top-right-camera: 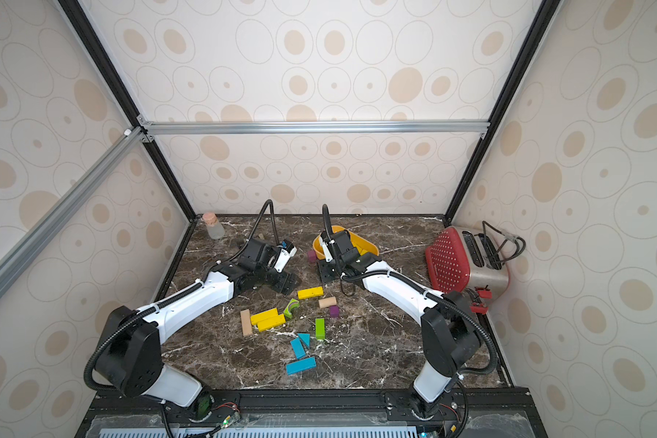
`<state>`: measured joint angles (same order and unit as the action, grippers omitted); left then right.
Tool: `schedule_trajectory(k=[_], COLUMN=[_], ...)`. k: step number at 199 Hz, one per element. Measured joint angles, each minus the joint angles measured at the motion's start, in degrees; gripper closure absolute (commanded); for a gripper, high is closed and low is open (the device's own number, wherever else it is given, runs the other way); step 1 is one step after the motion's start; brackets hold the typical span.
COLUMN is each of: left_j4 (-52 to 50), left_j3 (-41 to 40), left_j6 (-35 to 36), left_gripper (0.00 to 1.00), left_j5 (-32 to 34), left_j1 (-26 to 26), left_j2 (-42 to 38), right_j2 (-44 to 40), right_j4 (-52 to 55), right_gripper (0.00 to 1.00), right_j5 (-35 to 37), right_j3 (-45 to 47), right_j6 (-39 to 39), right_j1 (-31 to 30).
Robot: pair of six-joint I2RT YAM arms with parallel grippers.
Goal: Pick out the yellow building blocks
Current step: Place the building block in the storage box, then pick up the building block from the center of the board.
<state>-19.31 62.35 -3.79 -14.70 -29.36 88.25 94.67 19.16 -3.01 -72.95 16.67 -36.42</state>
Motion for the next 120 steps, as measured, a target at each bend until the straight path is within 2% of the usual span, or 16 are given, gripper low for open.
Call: schedule_trajectory(k=[54, 81, 120], left_j4=[0.39, -0.20, -0.50], left_j3=[1.57, 4.72, 7.04], left_j6=[-0.68, -0.66, -0.61], left_gripper=[0.20, 0.24, 0.26], left_j5=[-0.92, -1.22, -1.20], left_j1=[0.00, -0.02, -0.02], left_j2=[3.43, 6.51, 9.27], right_j2=[-2.32, -3.37, -3.39], right_j4=[-1.29, -1.92, -0.31], right_gripper=[0.53, 0.54, 0.56], right_j5=[0.22, 0.35, 1.07], right_j3=[3.04, 6.45, 6.49], right_j6=[0.94, 1.36, 1.01], right_j1=[0.00, 0.00, 0.00])
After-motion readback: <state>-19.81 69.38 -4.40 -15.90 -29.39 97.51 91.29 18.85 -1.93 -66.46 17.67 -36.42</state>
